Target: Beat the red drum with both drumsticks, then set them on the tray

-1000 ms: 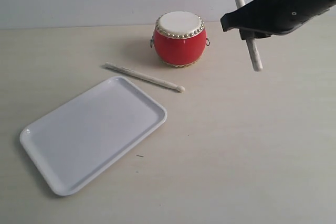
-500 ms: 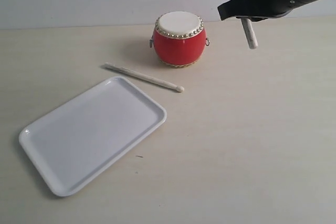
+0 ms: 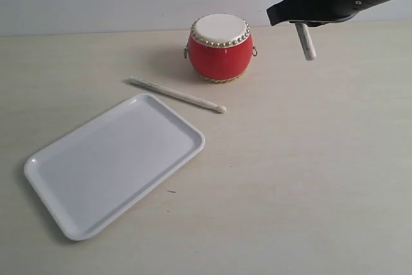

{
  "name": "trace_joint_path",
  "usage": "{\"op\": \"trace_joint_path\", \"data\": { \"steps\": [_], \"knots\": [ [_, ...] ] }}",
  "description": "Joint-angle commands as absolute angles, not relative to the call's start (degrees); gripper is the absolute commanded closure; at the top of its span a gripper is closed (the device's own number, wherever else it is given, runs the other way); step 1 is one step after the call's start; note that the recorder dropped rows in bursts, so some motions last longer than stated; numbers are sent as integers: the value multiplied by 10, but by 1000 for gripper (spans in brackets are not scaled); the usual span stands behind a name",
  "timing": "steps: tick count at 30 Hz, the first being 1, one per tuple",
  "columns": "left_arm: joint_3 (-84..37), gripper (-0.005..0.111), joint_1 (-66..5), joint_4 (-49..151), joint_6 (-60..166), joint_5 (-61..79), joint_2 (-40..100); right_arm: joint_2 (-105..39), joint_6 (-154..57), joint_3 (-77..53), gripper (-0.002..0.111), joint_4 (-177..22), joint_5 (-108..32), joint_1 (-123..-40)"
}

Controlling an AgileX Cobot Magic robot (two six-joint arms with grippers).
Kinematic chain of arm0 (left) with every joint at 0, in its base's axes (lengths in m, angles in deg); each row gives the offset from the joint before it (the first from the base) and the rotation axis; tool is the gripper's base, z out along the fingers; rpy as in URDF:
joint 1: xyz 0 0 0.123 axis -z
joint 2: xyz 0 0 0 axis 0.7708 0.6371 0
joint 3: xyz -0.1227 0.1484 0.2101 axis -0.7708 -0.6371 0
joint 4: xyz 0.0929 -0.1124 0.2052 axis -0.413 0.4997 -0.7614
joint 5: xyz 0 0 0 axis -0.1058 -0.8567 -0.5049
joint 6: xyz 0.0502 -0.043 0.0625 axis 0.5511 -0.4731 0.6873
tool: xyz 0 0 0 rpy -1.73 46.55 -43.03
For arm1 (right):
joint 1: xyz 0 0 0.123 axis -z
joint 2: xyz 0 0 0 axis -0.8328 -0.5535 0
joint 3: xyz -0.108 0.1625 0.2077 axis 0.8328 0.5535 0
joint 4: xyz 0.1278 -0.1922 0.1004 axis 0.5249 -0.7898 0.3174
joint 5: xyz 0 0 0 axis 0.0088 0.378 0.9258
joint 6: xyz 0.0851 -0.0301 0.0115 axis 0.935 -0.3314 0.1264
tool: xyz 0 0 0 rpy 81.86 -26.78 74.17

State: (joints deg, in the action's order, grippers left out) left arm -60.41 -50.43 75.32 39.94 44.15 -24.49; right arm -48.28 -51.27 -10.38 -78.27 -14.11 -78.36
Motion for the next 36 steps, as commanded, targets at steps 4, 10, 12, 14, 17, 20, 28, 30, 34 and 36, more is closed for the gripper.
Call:
{"op": "trace_joint_path", "data": {
  "steps": [4,10,12,14,17,20,28,30,34,36],
  "knots": [
    [-306,107,-504,646,427,118,64,-478,-513,-103,108,-781,-142,-784],
    [-114,107,-504,647,513,-190,309,-478,-513,-103,108,-800,-116,-773],
    [-61,107,-504,649,561,-261,375,-478,-513,-103,108,-800,-112,-763],
    [-3,107,-503,650,625,-322,443,-478,-513,-103,108,-800,-108,-753],
    [74,107,-503,650,728,-397,530,-478,-513,-103,108,-796,-105,-749],
    [149,107,-503,644,796,-489,612,-478,-513,-103,108,-794,-105,-749],
    [308,107,-451,508,901,-598,795,-478,-514,-103,108,-794,-105,-749],
    [330,107,-432,511,959,-595,826,-478,-514,-103,108,-794,-105,-749],
    [349,107,-389,511,1130,-590,873,-478,-514,-103,108,-794,-106,-749],
    [349,107,-372,511,1222,-579,891,-478,-514,-103,108,-794,-106,-749]
  ]
}}
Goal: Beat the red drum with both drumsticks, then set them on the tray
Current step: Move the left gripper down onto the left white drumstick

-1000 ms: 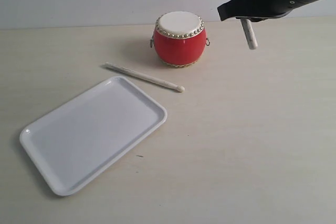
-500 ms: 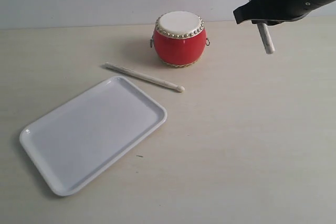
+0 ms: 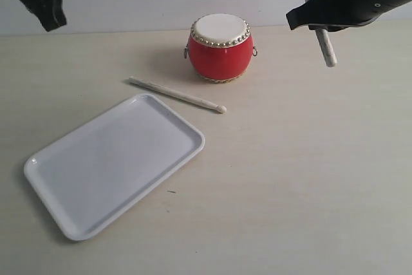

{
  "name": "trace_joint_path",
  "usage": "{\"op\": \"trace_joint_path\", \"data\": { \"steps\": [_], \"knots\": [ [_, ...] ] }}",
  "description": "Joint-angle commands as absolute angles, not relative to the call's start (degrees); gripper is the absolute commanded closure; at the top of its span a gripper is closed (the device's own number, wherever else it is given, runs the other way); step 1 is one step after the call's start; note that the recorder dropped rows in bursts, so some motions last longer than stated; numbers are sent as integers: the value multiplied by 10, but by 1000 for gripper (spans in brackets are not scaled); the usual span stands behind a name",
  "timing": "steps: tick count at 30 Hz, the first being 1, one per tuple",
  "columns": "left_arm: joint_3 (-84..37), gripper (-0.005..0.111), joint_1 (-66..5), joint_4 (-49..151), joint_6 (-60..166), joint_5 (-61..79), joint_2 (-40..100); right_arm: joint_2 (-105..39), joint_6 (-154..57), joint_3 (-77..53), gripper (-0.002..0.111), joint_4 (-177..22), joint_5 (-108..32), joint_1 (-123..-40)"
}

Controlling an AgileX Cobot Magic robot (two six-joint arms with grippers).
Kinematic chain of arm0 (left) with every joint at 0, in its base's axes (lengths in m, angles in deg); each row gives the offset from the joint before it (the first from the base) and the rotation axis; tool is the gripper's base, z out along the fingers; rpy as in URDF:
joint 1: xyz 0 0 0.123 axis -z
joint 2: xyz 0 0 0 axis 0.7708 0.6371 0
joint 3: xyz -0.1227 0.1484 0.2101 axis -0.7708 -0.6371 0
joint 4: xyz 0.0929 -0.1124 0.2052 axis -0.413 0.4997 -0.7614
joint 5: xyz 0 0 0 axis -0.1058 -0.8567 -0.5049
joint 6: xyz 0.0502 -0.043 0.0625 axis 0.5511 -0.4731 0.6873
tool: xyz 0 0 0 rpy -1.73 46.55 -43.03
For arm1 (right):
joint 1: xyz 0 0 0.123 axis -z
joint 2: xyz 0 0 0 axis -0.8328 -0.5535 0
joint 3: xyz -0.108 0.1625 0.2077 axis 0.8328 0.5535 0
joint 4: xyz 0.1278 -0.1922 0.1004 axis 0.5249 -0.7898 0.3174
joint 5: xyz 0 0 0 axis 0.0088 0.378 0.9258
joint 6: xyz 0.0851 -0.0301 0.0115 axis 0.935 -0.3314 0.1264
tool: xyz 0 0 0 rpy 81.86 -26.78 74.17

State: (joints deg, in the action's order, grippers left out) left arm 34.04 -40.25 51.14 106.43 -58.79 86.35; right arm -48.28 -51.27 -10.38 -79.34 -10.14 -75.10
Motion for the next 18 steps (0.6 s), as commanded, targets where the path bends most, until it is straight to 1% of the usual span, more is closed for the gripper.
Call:
{"op": "trace_joint_path", "data": {
  "steps": [1,4,6,11,13,15,18],
  "knots": [
    [349,107,-364,511,1259,-575,899,-478,-514,-103,108,-794,-106,-749],
    [349,107,-348,508,1300,-562,920,-478,-514,-103,108,-794,-106,-749],
    [349,102,-342,511,1307,-551,932,-478,-514,-103,108,-794,-106,-749],
    [349,76,-330,519,1309,-532,954,-478,-514,-103,108,-791,-108,-749],
    [349,69,-327,524,1309,-531,960,-478,-514,-103,108,-790,-111,-749],
    [349,66,-322,524,1309,-531,965,-478,-514,-103,108,-790,-113,-749],
    [349,66,-315,524,1309,-519,977,-478,-514,-103,108,-790,-112,-749]
  ]
}}
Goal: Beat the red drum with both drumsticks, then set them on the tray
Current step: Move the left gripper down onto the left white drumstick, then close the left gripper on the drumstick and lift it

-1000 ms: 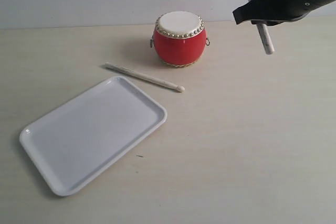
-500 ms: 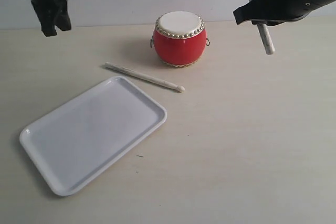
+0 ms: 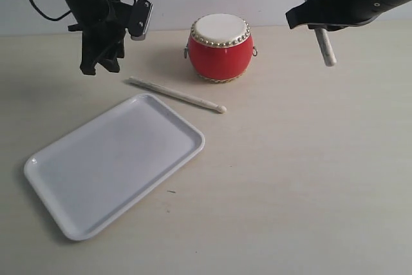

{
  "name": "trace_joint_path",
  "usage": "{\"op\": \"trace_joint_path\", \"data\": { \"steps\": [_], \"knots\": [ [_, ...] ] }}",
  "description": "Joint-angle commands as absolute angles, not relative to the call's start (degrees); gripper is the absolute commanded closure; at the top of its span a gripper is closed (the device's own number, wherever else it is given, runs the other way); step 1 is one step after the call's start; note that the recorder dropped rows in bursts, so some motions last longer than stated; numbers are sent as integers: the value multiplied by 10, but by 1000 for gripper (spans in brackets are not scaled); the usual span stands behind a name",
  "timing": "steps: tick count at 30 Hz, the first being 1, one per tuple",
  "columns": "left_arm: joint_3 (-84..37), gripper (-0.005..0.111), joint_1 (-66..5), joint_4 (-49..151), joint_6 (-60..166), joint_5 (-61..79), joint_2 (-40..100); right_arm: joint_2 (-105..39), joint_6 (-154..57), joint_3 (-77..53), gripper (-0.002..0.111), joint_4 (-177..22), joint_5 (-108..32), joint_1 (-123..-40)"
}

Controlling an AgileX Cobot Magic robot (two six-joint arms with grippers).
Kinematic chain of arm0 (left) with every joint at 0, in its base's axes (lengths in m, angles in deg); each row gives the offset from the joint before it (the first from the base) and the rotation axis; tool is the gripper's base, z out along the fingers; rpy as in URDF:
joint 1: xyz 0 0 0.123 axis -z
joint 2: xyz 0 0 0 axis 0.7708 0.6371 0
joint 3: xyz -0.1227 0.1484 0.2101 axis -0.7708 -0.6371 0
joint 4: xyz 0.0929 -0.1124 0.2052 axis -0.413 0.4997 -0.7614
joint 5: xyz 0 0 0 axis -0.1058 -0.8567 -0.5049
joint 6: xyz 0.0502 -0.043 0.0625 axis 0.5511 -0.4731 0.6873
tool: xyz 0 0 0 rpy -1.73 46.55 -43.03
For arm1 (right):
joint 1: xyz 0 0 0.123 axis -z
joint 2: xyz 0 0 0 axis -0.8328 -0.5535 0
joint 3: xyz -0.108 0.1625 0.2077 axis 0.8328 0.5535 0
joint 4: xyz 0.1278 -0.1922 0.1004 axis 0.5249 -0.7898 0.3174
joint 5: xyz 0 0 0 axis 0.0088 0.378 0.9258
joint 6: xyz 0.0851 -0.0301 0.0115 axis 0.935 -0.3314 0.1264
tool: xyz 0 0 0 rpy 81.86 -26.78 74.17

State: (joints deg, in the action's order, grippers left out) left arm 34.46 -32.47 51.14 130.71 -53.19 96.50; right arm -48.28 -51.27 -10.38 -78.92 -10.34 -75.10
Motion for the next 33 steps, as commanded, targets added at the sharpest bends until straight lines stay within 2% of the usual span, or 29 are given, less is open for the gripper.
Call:
{"op": "trace_joint_path", "data": {
  "steps": [1,12,33],
  "knots": [
    [349,66,-312,524,1309,-515,981,-478,-514,-103,108,-790,-112,-749],
    [349,66,-292,537,1309,-461,1003,-478,-514,-103,108,-790,-113,-749],
    [349,66,-292,537,1309,-466,1022,-478,-514,-103,108,-790,-115,-749]
  ]
}}
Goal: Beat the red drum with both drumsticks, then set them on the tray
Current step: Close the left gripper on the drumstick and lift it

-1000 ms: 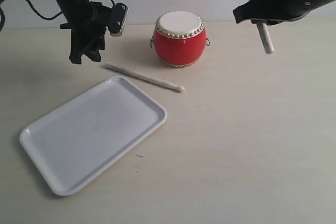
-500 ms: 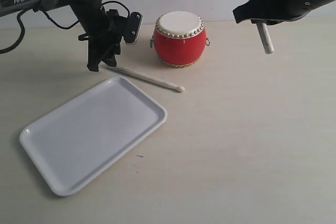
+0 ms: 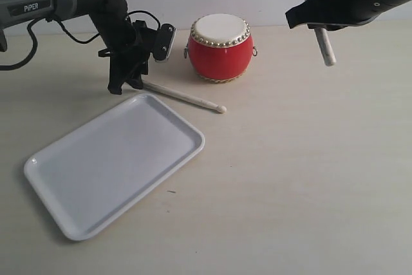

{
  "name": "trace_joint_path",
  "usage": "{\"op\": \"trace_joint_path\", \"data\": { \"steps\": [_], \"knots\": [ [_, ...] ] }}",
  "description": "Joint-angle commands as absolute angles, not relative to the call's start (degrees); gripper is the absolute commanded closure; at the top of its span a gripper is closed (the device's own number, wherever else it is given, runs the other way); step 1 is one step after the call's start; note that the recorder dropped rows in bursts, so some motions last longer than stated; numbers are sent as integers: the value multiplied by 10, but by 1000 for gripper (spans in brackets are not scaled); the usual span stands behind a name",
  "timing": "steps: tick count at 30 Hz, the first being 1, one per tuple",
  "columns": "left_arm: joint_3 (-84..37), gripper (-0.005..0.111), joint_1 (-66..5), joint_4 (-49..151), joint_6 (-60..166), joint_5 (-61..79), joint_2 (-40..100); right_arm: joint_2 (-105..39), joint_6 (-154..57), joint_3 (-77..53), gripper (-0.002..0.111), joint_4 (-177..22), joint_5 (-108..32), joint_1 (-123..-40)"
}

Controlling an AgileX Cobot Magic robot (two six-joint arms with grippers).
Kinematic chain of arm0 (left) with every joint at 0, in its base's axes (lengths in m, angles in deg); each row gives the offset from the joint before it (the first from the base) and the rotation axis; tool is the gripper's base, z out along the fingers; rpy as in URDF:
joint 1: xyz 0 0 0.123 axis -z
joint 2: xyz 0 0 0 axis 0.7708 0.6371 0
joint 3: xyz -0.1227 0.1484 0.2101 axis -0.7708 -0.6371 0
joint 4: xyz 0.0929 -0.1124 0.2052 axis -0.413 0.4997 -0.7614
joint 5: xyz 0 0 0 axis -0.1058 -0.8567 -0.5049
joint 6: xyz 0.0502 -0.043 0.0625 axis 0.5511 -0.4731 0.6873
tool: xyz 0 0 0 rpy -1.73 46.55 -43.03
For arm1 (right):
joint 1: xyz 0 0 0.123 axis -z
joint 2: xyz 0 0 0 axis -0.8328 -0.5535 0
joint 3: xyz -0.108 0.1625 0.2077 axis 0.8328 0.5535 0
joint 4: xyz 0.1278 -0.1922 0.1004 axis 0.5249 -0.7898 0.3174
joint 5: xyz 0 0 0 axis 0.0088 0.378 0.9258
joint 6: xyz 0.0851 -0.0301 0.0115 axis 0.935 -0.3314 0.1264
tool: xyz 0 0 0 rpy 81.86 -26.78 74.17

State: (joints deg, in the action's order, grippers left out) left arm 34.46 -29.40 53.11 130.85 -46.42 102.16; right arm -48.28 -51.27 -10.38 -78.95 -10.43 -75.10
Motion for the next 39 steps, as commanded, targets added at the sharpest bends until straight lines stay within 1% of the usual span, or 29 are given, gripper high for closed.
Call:
{"op": "trace_joint_path", "data": {
  "steps": [1,31,33,34,35,36,37,39],
  "knots": [
    [349,66,-292,537,1309,-466,1023,-478,-514,-103,108,-790,-115,-749],
    [349,66,-292,547,1322,-475,1028,-478,-514,-103,108,-790,-125,-749],
    [349,70,-292,547,1322,-475,1028,-478,-514,-103,108,-790,-125,-749],
    [349,81,-292,547,1322,-477,1028,-478,-514,-103,108,-790,-125,-749],
    [349,94,-292,547,1322,-478,1028,-478,-514,-103,108,-790,-125,-749],
    [349,102,-292,547,1322,-478,1028,-478,-514,-103,108,-790,-125,-749],
    [349,107,-292,547,1322,-478,1028,-478,-514,-103,108,-790,-125,-749],
    [349,107,-292,547,1322,-481,1028,-478,-514,-103,108,-790,-125,-749]
  ]
}}
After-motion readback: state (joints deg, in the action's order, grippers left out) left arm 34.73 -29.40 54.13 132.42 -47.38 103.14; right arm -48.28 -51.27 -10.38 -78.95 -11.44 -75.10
